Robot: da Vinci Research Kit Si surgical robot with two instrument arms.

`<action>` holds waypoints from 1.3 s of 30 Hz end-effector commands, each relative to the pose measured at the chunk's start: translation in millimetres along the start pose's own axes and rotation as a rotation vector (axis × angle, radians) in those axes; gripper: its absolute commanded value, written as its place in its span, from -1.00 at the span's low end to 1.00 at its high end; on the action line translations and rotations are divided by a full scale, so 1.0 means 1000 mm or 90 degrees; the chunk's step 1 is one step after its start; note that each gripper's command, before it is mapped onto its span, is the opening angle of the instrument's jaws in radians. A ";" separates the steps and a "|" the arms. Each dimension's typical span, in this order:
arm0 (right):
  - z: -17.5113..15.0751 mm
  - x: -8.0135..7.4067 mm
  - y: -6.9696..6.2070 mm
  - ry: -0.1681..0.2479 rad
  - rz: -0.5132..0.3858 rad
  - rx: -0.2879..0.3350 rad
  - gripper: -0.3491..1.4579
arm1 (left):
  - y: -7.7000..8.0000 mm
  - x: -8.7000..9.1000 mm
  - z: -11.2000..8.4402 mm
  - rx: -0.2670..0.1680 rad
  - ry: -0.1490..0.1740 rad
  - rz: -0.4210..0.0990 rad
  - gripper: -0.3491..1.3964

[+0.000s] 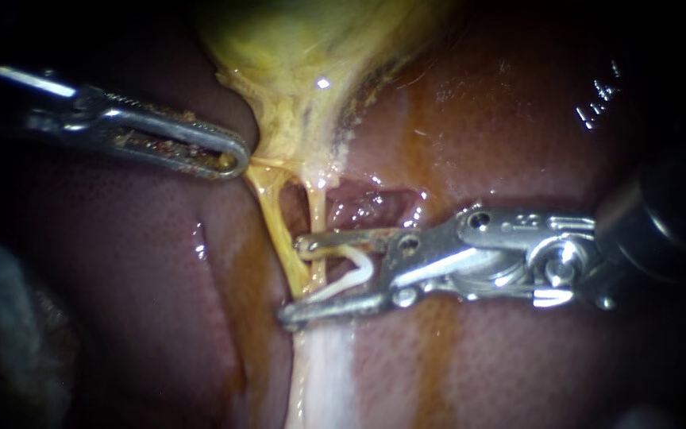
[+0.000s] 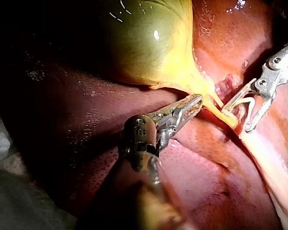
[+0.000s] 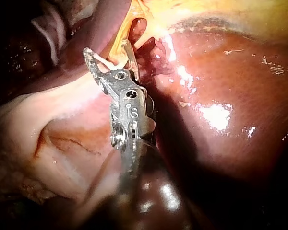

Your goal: Clipping first clip left tube

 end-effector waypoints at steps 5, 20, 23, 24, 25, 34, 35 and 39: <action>0.0006 -0.0010 0.0007 -0.004 -0.005 0.005 -0.07 | 0.0000 0.0000 0.0000 0.000 0.000 0.000 -1.00; 0.0021 -0.0033 0.0037 -0.014 -0.011 0.012 -0.07 | 0.0001 0.0000 0.0001 0.001 0.000 0.000 -1.00; 0.0026 -0.0032 0.0037 -0.020 -0.015 0.024 -0.07 | 0.0001 0.0001 0.0001 0.001 0.000 0.000 -1.00; 0.0028 -0.0031 0.0037 -0.020 -0.016 0.028 -0.07 | 0.0001 0.0001 0.0001 0.001 0.000 0.000 -1.00; 0.0029 -0.0030 0.0037 -0.020 -0.018 0.033 -0.07 | 0.0001 0.0001 0.0001 0.001 0.000 0.000 -1.00; 0.0048 -0.0019 0.0033 -0.012 -0.024 0.053 -0.08 | 0.0001 0.0001 0.0002 0.001 0.000 -0.001 -1.00; 0.0050 -0.0018 0.0033 -0.010 -0.024 0.054 -0.08 | 0.0001 0.0001 0.0002 0.001 0.000 -0.001 -1.00; 0.0057 -0.0014 0.0033 -0.007 -0.026 0.059 -0.08 | 0.0001 0.0001 0.0002 0.001 0.000 -0.001 -1.00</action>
